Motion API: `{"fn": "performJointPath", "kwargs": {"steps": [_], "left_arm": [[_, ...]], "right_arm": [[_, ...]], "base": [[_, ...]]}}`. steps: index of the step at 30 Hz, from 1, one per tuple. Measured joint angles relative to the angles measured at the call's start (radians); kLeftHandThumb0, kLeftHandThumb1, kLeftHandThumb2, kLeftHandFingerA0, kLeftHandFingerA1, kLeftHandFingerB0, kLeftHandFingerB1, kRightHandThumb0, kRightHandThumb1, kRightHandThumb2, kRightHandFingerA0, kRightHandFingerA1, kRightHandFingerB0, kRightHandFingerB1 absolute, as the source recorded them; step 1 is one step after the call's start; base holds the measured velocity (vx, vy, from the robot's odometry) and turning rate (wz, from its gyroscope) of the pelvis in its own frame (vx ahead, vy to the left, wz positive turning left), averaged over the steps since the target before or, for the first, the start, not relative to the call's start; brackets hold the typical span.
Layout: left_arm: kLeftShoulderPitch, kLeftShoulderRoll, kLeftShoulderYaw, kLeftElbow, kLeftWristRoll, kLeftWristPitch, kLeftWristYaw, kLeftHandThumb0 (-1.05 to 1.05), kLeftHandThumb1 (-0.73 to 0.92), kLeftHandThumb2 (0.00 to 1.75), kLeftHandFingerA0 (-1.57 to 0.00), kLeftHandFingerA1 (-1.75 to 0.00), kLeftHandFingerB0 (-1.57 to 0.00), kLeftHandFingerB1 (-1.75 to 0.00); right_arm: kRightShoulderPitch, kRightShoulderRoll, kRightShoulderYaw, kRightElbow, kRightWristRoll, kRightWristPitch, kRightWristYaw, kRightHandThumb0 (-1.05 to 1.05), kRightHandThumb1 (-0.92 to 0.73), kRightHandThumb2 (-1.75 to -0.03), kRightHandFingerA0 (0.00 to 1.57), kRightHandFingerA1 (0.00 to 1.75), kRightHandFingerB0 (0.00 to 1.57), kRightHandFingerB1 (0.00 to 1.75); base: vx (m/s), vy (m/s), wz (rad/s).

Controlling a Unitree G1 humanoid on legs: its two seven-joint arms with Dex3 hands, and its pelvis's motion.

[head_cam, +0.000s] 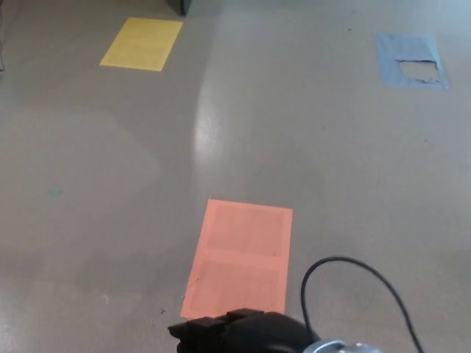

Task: An air pump is kept on top of a storage box on the floor and the robot uses its right hand to press down on the handle of the pump to compress it

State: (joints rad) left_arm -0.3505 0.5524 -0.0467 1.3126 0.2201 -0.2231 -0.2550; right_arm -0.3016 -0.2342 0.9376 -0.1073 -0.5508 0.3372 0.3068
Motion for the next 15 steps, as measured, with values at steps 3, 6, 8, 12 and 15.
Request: {"fn": "performJointPath", "kwargs": {"steps": [3, 6, 8, 12, 15], "left_arm": [[0.0, 0.0, 0.0, 0.0, 0.0, 0.0, 0.0, -0.78, 0.72, 0.63, -0.28, -0.46, -0.3, -0.32], [0.0, -0.001, 0.0, -0.001, 0.0, 0.0, 0.0, -0.78, 0.72, 0.62, -0.28, -0.45, -0.3, -0.32], [0.0, -0.002, 0.0, -0.001, 0.0, 0.0, 0.0, -0.77, 0.71, 0.62, -0.28, -0.45, -0.31, -0.32], [0.0, -0.003, 0.0, -0.001, 0.0, 0.0, 0.0, -0.78, 0.72, 0.62, -0.26, -0.46, -0.3, -0.33], [0.0, -0.003, 0.0, -0.001, 0.0, 0.0, 0.0, -0.79, 0.73, 0.63, -0.27, -0.46, -0.3, -0.33]], "right_arm": [[-0.005, 0.038, 0.009, 0.092, -0.005, -0.01, -0.036, -0.8, -0.9, -0.69, 0.11, 0.24, 0.11, 0.23], [-0.01, 0.072, 0.017, 0.189, -0.01, -0.021, -0.072, -0.78, -0.89, -0.69, 0.11, 0.24, 0.11, 0.24], [-0.013, 0.089, 0.021, 0.24, -0.012, -0.027, -0.091, -0.78, -0.9, -0.69, 0.11, 0.23, 0.11, 0.23], [-0.024, 0.129, 0.028, 0.376, -0.014, -0.043, -0.139, -0.82, -0.76, -0.79, 0.09, 0.26, 0.11, 0.29], [-0.032, 0.157, 0.032, 0.476, -0.016, -0.055, -0.175, -0.82, -0.76, -0.79, 0.09, 0.27, 0.11, 0.29]], "base": [[0.0, 0.0, 0.0], [0.0, 0.0, 0.0], [0.0, 0.0, 0.0], [0.0, 0.0, 0.0], [0.0, 0.0, 0.0]]}}
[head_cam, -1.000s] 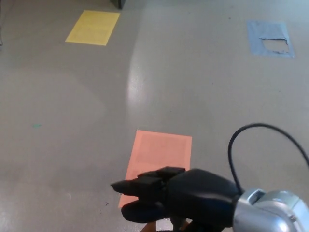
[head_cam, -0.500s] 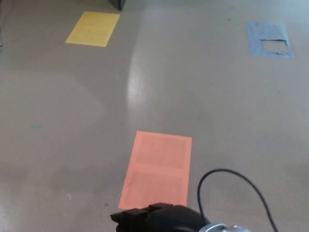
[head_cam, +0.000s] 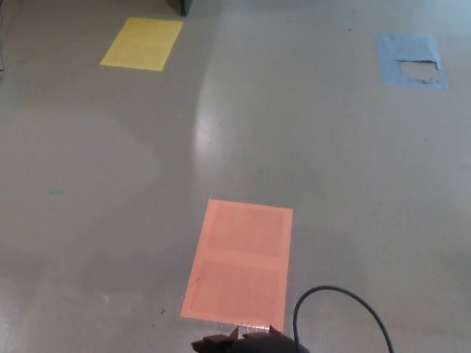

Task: An air pump is kept on top of a storage box on the floor and the robot uses its right hand to press down on the handle of the pump to compress it

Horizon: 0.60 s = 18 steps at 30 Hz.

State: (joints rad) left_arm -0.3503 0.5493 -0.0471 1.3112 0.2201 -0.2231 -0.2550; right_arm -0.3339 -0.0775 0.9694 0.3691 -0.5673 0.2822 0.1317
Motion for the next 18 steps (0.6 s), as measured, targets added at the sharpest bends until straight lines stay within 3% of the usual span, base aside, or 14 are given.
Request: {"fn": "performJointPath", "kwargs": {"steps": [3, 4, 5, 6, 8, 10, 11, 18], "left_arm": [[0.0, 0.0, -0.001, 0.0, 0.0, 0.0, 0.0, -0.78, 0.73, 0.63, -0.27, -0.47, -0.3, -0.33], [0.0, 0.0, -0.001, 0.0, 0.0, 0.0, 0.0, -0.77, 0.72, 0.63, -0.27, -0.46, -0.29, -0.32], [0.0, 0.0, -0.001, -0.001, 0.0, 0.0, 0.0, -0.77, 0.72, 0.63, -0.27, -0.46, -0.29, -0.32], [0.0, 0.0, -0.001, -0.001, 0.0, 0.0, 0.0, -0.77, 0.71, 0.63, -0.27, -0.47, -0.3, -0.33], [0.0, 0.0, -0.002, -0.001, 0.0, 0.0, 0.0, -0.77, 0.72, 0.63, -0.27, -0.47, -0.3, -0.33], [0.0, 0.0, -0.002, -0.002, 0.0, 0.0, 0.0, -0.77, 0.72, 0.63, -0.26, -0.47, -0.3, -0.32], [0.0, 0.0, -0.002, -0.002, 0.0, 0.0, 0.0, -0.77, 0.72, 0.63, -0.27, -0.47, -0.3, -0.32], [0.0, -0.004, -0.005, -0.003, 0.0, 0.0, 0.0, -0.77, 0.73, 0.63, -0.26, -0.48, -0.29, -0.34]], "right_arm": [[-0.014, 0.026, 0.003, 0.102, -0.003, -0.014, -0.034, -0.84, -0.75, -0.82, 0.1, 0.29, 0.1, 0.27], [-0.019, 0.032, 0.003, 0.126, -0.003, -0.017, -0.042, -0.79, -0.9, -0.69, 0.12, 0.23, 0.11, 0.23], [-0.022, 0.037, 0.003, 0.147, -0.004, -0.019, -0.048, -0.79, -0.9, -0.69, 0.12, 0.23, 0.11, 0.23], [-0.029, 0.046, 0.003, 0.185, -0.005, -0.024, -0.06, -0.83, -0.74, -0.8, 0.1, 0.26, 0.11, 0.28], [-0.039, 0.061, 0.003, 0.243, -0.007, -0.032, -0.079, -0.83, -0.74, -0.8, 0.1, 0.27, 0.11, 0.28], [-0.053, 0.084, 0.003, 0.326, -0.011, -0.044, -0.105, -0.83, -0.74, -0.79, 0.1, 0.27, 0.11, 0.28], [-0.057, 0.089, 0.003, 0.342, -0.012, -0.046, -0.111, -0.79, -0.88, -0.69, 0.12, 0.23, 0.12, 0.23], [-0.106, 0.15, 0.0, 0.524, -0.018, -0.085, -0.192, -0.78, -0.88, -0.69, 0.11, 0.22, 0.12, 0.23]], "base": [[0.0, 0.0, 0.0], [0.0, 0.0, 0.0], [0.0, 0.0, 0.0], [0.0, 0.0, 0.0], [0.0, 0.0, 0.0], [0.0, 0.0, 0.0], [0.0, 0.0, 0.0], [0.0, 0.0, 0.0]]}}
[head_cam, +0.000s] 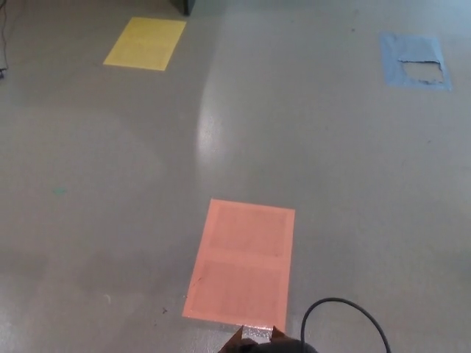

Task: An air pump is kept on top of a storage box on the floor and the robot uses its right hand to press down on the handle of the pump to compress it

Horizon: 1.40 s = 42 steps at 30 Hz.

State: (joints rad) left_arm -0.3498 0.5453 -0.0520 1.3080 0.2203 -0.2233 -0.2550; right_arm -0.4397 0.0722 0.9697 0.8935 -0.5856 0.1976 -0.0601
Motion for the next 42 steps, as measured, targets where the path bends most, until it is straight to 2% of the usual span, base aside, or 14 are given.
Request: {"fn": "performJointPath", "kwargs": {"steps": [7, 14, 15, 22, 23, 25, 27, 29, 30, 37, 42], "left_arm": [[0.001, -0.002, -0.004, -0.001, 0.0, 0.0, 0.0, -0.77, 0.72, 0.63, -0.29, -0.48, -0.3, -0.33], [0.002, -0.003, -0.014, -0.004, 0.0, -0.001, 0.0, -0.77, 0.72, 0.62, -0.25, -0.47, -0.29, -0.33], [0.002, -0.004, -0.015, -0.004, 0.001, -0.002, 0.0, -0.78, 0.73, 0.63, -0.24, -0.48, -0.28, -0.34], [-0.003, -0.008, -0.034, -0.007, 0.008, -0.015, 0.0, -0.77, 0.72, 0.62, -0.27, -0.46, -0.3, -0.33], [-0.005, -0.009, -0.036, -0.007, 0.009, -0.015, 0.0, -0.77, 0.72, 0.62, -0.27, -0.47, -0.29, -0.33], [-0.007, -0.01, -0.037, -0.007, 0.009, -0.016, 0.0, -0.78, 0.72, 0.62, -0.26, -0.48, -0.29, -0.33], [-0.007, -0.01, -0.037, -0.007, 0.009, -0.016, 0.0, -0.77, 0.73, 0.63, -0.26, -0.49, -0.29, -0.34], [-0.006, -0.01, -0.037, -0.007, 0.009, -0.016, 0.0, -0.77, 0.73, 0.63, -0.26, -0.48, -0.29, -0.34], [-0.006, -0.01, -0.037, -0.007, 0.009, -0.017, 0.0, -0.78, 0.73, 0.63, -0.28, -0.47, -0.29, -0.33], [-0.01, -0.007, -0.039, -0.006, 0.013, -0.021, 0.0, -0.78, 0.73, 0.63, -0.27, -0.49, -0.29, -0.34], [-0.025, -0.003, -0.04, -0.008, 0.014, -0.023, 0.0, -0.78, 0.73, 0.63, -0.28, -0.48, -0.29, -0.34]], "right_arm": [[-0.049, 0.059, -0.01, 0.168, -0.009, -0.043, -0.092, -0.8, -0.87, -0.68, 0.11, 0.22, 0.12, 0.23], [-0.068, 0.096, -0.028, 0.303, -0.03, -0.077, -0.181, -0.8, -0.87, -0.68, 0.11, 0.22, 0.11, 0.23], [-0.068, 0.099, -0.032, 0.317, -0.034, -0.081, -0.192, -0.87, -0.72, -0.88, 0.08, 0.23, 0.09, 0.25], [-0.068, 0.114, -0.055, 0.399, -0.064, -0.103, -0.255, -0.86, -0.72, -0.89, 0.07, 0.22, 0.08, 0.25], [-0.068, 0.115, -0.061, 0.404, -0.069, -0.105, -0.262, -0.88, -0.74, -1.11, 0.09, 0.21, 0.1, 0.26], [-0.068, 0.115, -0.071, 0.413, -0.077, -0.109, -0.272, -0.8, -0.7, -1.08, 0.06, 0.25, 0.07, 0.29], [-0.068, 0.115, -0.081, 0.417, -0.081, -0.113, -0.277, -0.88, -0.75, -1.1, 0.08, 0.2, 0.09, 0.24], [-0.07, 0.115, -0.106, 0.422, -0.081, -0.12, -0.279, -0.8, -0.7, -1.08, 0.07, 0.26, 0.07, 0.28], [-0.071, 0.115, -0.118, 0.424, -0.08, -0.123, -0.279, -0.88, -0.74, -1.1, 0.09, 0.22, 0.09, 0.24], [-0.112, 0.091, -0.256, 0.427, -0.053, -0.168, -0.252, -0.87, -0.8, -1.14, 0.07, 0.22, 0.06, 0.21], [-0.227, 0.039, -0.38, 0.34, -0.013, -0.234, -0.225, -0.83, -0.8, -1.09, 0.06, 0.22, 0.06, 0.21]], "base": [[0.0, 0.0, 0.0], [0.0, 0.0, 0.0], [0.0, 0.0, 0.0], [0.0, 0.0, 0.0], [0.0, 0.0, 0.0], [0.0, 0.0, 0.0], [0.0, 0.0, 0.0], [0.0, 0.0, 0.0], [0.0, 0.0, 0.0], [0.0, 0.0, 0.0], [0.0, 0.0, 0.0]]}}
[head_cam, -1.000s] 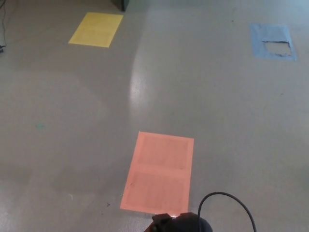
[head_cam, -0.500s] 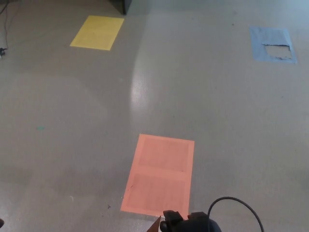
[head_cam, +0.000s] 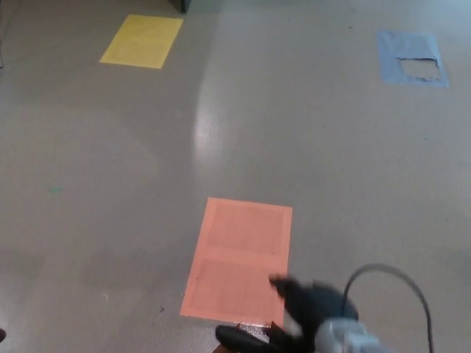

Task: An air pump is kept on top of a storage box on the floor and the robot uses its right hand to press down on the handle of the pump to compress it

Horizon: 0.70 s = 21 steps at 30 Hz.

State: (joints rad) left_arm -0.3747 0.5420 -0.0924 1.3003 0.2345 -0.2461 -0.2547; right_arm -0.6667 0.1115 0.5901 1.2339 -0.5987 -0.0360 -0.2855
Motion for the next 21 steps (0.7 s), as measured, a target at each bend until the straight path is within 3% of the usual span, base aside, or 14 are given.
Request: {"fn": "performJointPath", "kwargs": {"steps": [7, 12, 15, 17, 21], "left_arm": [[-0.003, 0.001, 0.001, 0.0, 0.0, -0.001, 0.0, -0.76, 0.73, 0.63, -0.27, -0.48, -0.29, -0.34], [-0.003, 0.001, 0.0, 0.0, 0.0, -0.001, 0.0, -0.76, 0.73, 0.63, -0.26, -0.47, -0.29, -0.33], [-0.004, 0.001, 0.0, 0.0, -0.001, -0.001, 0.0, -0.76, 0.72, 0.63, -0.28, -0.47, -0.29, -0.33], [-0.004, 0.0, 0.001, 0.0, -0.001, -0.001, 0.0, -0.78, 0.72, 0.63, -0.27, -0.49, -0.3, -0.35], [-0.006, 0.0, 0.001, 0.0, -0.001, -0.001, 0.0, -0.78, 0.73, 0.63, -0.29, -0.47, -0.3, -0.33]], "right_arm": [[-0.039, -0.044, -0.103, -0.248, 0.043, -0.064, 0.03, -0.77, -0.76, -1.05, 0.05, 0.24, 0.05, 0.26], [-0.039, -0.058, -0.153, -0.416, 0.064, -0.074, 0.054, -0.86, -0.82, -1.1, 0.06, 0.15, 0.06, 0.17], [-0.037, -0.069, -0.18, -0.507, 0.078, -0.075, 0.069, -0.76, -0.79, -1.13, 0.0, 0.23, 0.0, 0.21], [-0.033, -0.077, -0.205, -0.579, 0.092, -0.074, 0.084, -0.83, -0.82, -1.11, 0.03, 0.17, 0.03, 0.17], [-0.021, -0.108, -0.26, -0.713, 0.109, -0.073, 0.107, -0.82, -0.81, -1.1, 0.06, 0.24, 0.06, 0.18]], "base": [[0.0, 0.0, 0.0], [0.0, 0.0, 0.0], [0.0, 0.0, 0.0], [0.0, 0.0, 0.0], [0.0, 0.0, 0.0]]}}
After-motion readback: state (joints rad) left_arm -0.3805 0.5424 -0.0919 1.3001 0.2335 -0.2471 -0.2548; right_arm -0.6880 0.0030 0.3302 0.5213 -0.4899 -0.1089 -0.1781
